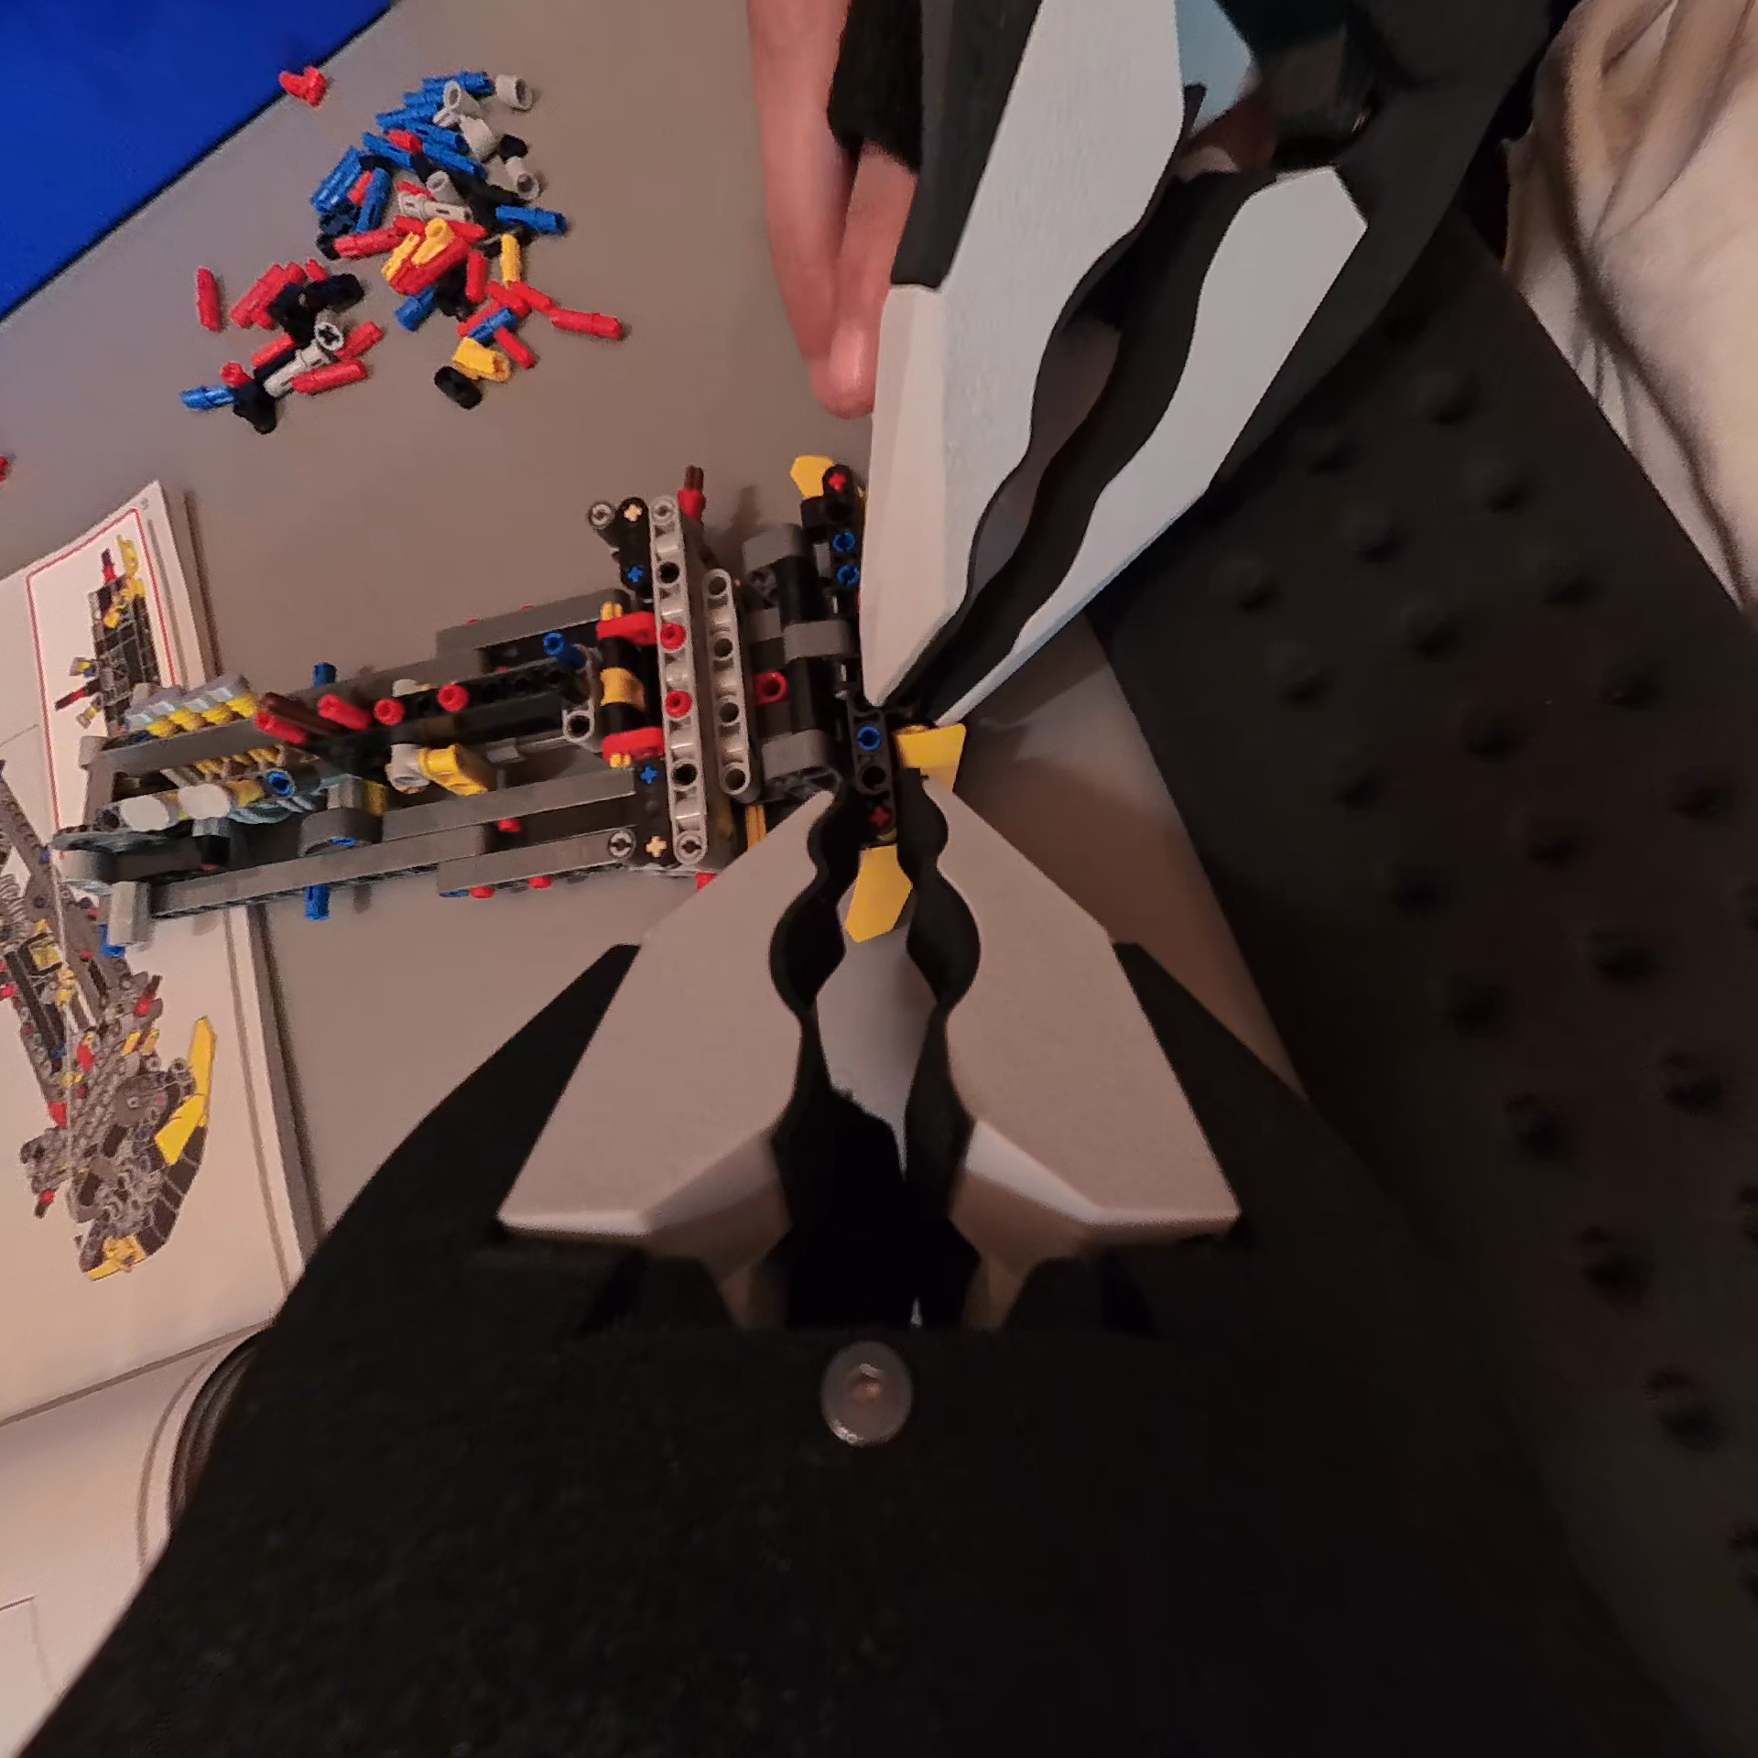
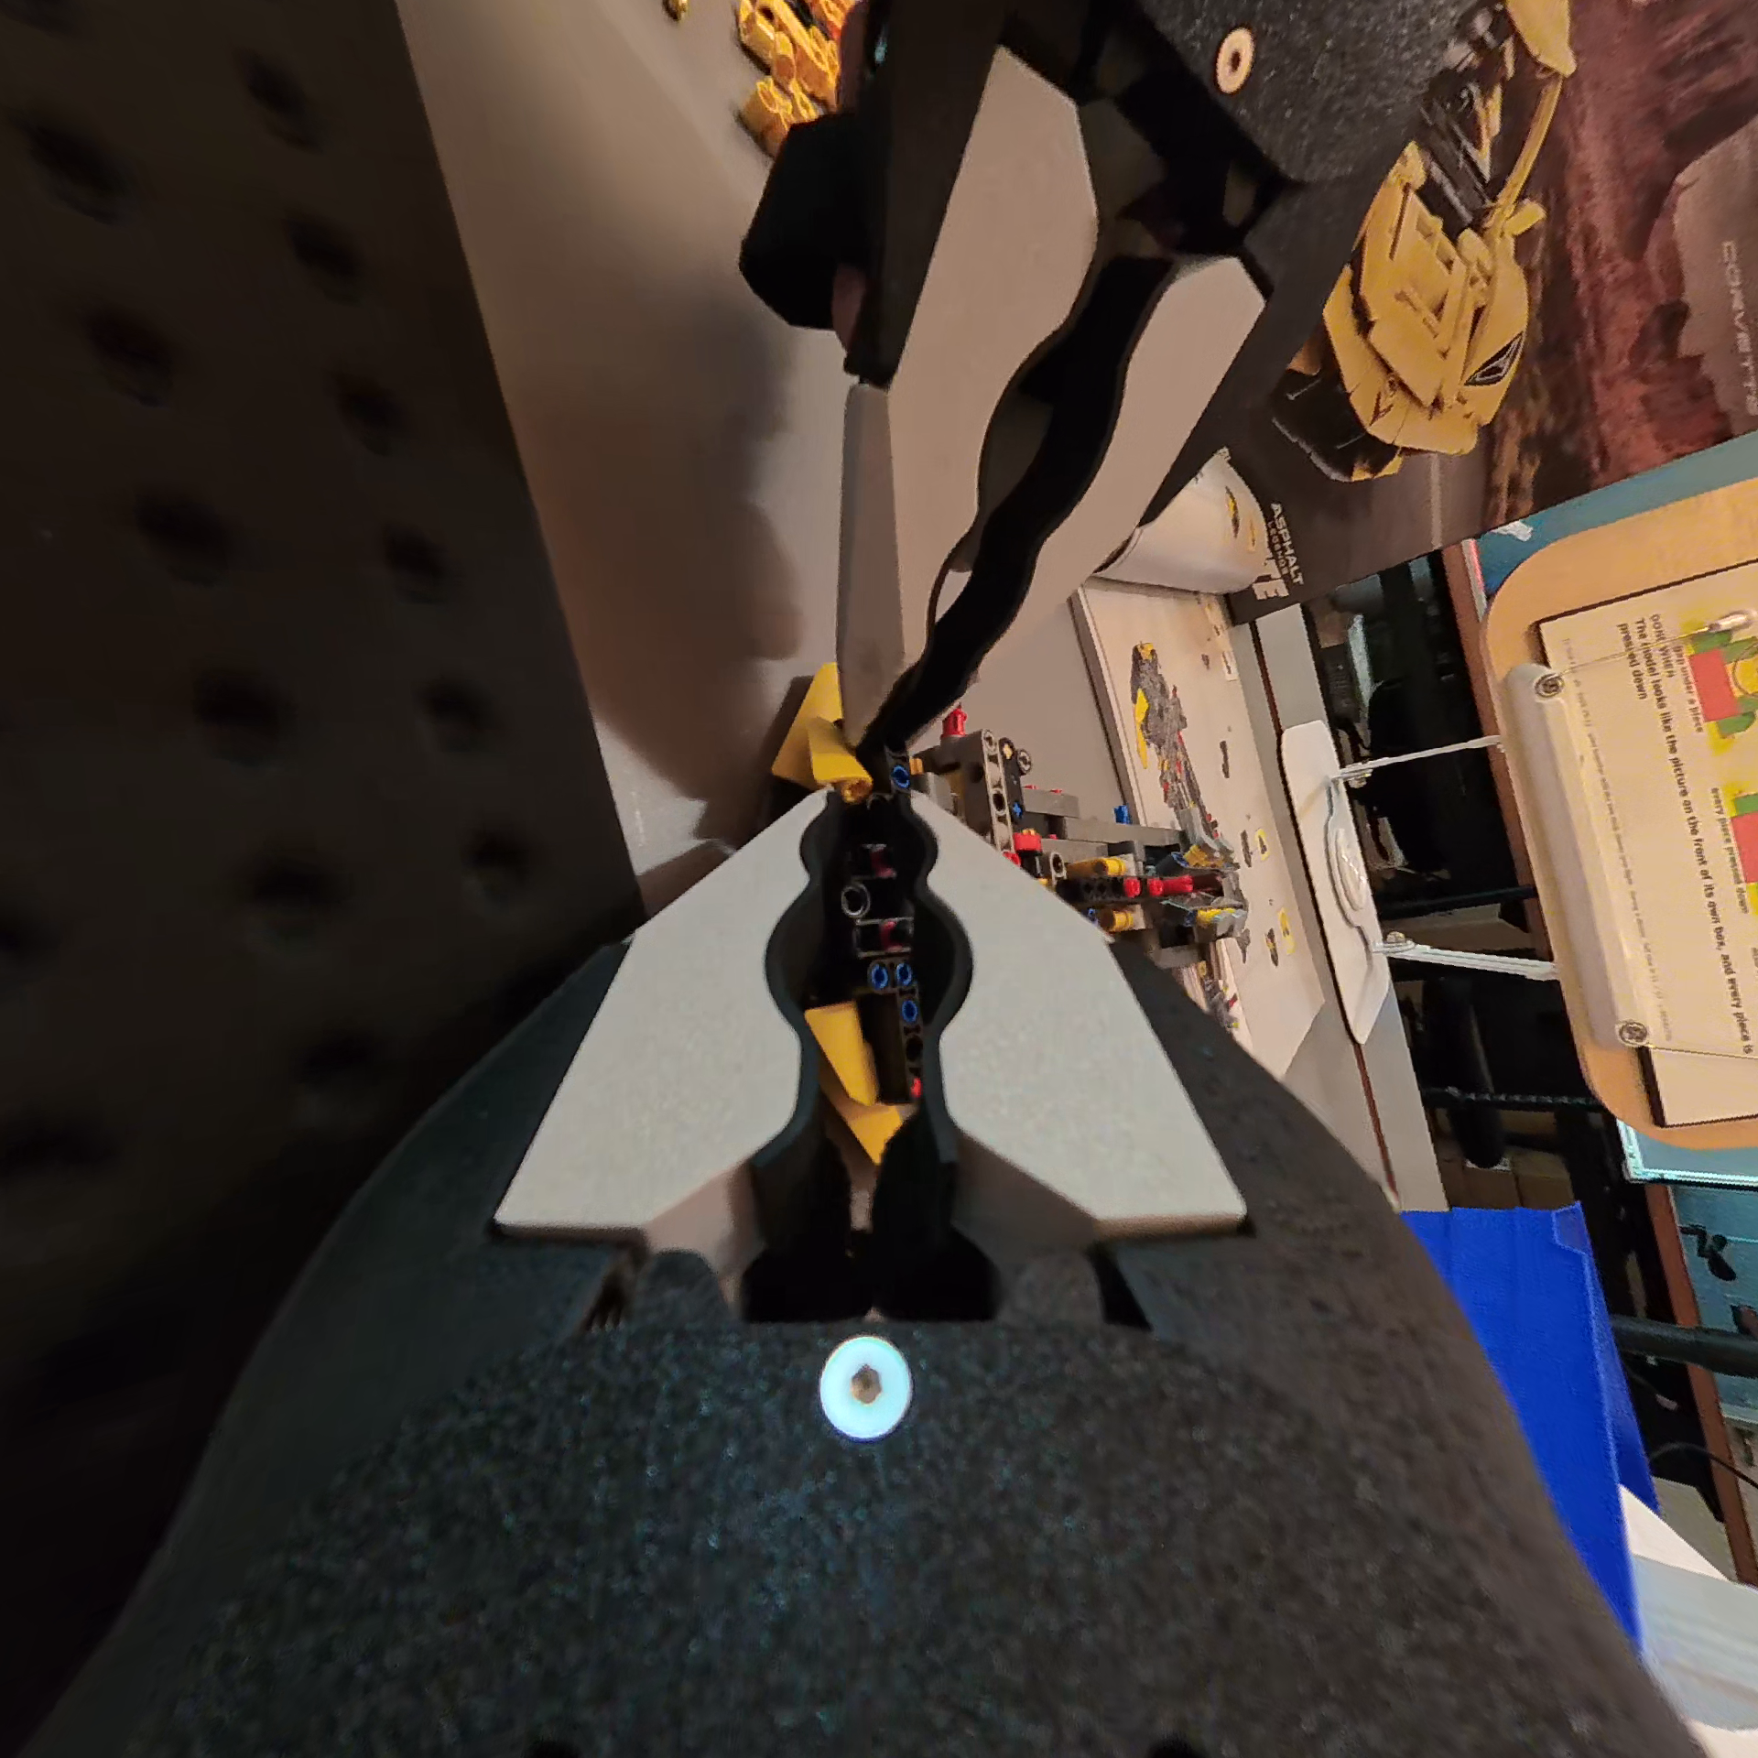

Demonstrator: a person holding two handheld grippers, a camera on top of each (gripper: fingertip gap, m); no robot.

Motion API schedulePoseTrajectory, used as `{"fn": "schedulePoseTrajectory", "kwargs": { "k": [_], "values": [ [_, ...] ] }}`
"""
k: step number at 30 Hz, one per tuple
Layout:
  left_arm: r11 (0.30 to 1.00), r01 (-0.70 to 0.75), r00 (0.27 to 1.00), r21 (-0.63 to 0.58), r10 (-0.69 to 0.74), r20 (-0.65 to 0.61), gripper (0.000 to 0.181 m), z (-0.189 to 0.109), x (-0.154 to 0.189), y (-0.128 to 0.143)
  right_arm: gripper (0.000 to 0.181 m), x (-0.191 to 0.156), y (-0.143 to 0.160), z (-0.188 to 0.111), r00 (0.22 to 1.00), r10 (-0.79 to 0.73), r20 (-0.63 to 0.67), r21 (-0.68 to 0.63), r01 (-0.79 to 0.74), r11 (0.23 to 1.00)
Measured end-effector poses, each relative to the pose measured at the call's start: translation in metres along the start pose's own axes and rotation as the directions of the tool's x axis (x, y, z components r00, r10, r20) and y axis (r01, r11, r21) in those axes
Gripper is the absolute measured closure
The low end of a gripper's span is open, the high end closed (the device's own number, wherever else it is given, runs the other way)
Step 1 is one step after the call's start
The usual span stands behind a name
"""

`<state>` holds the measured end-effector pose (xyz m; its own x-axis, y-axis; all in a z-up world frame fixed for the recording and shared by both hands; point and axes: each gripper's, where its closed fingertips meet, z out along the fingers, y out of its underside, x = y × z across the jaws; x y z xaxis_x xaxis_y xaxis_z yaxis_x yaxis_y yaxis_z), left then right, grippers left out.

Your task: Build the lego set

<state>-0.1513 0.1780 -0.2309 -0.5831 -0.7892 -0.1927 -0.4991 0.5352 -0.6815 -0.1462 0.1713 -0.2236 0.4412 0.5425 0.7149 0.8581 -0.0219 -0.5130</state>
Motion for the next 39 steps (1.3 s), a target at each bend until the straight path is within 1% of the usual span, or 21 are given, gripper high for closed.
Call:
{"fn": "schedulePoseTrajectory", "kwargs": {
  "k": [7, 11, 15, 18, 21, 23, 27, 32, 39],
  "values": [
    [0.999, 0.032, 0.999, 0.041, -0.031, -0.023, 0.176, 0.0003, -0.0006, -0.0017, 0.172, 0.0001, 0.0019, 0.0002, 0.996, 0.086, 0.038, 0.017, -0.087, 0.996],
    [0.999, 0.033, 0.999, 0.043, -0.031, -0.029, 0.176, 0.0014, -0.0006, -0.0004, 0.172, -0.0003, 0.0021, 0.0007, 0.990, 0.124, 0.063, 0.013, -0.125, 0.992],
    [0.998, 0.024, 0.999, 0.051, -0.022, -0.029, 0.176, 0.0012, -0.0009, -0.0015, 0.172, -0.0002, 0.0027, 0.0003, 0.993, 0.107, 0.047, 0.019, -0.108, 0.994],
    [0.997, 0.044, 0.998, 0.069, -0.041, -0.043, 0.176, 0.0006, -0.0007, -0.0027, 0.172, -0.0001, 0.0029, 0.0000, 0.992, 0.114, 0.049, 0.024, -0.116, 0.993],
    [0.996, 0.048, 0.998, 0.073, -0.045, -0.045, 0.176, 0.0006, -0.0008, -0.0031, 0.172, 0.0003, 0.0021, -0.0004, 0.998, 0.058, 0.009, 0.024, -0.059, 0.998],
    [0.998, 0.025, 0.999, 0.053, -0.023, -0.032, 0.176, 0.0019, -0.0008, -0.0020, 0.173, 0.0007, 0.0020, -0.0012, 0.999, 0.049, -0.001, 0.021, -0.049, 0.999],
    [1.000, 0.008, 1.000, 0.029, -0.007, -0.025, 0.176, 0.0021, -0.0003, -0.0009, 0.163, 0.0041, 0.0046, -0.0005, 0.998, 0.060, -0.022, -0.001, -0.060, 0.998],
    [1.000, 0.005, 1.000, 0.021, -0.005, -0.025, 0.176, 0.0022, -0.0005, -0.0023, 0.170, 0.0008, 0.0033, 0.0003, 0.999, 0.000, -0.033, -0.002, 0.000, 1.000],
    [0.999, 0.006, 1.000, 0.039, -0.005, -0.024, 0.176, 0.0016, -0.0017, -0.0033, 0.169, 0.0017, 0.0058, 0.0014, 0.998, 0.062, -0.008, -0.012, -0.062, 0.998]
  ]
}}
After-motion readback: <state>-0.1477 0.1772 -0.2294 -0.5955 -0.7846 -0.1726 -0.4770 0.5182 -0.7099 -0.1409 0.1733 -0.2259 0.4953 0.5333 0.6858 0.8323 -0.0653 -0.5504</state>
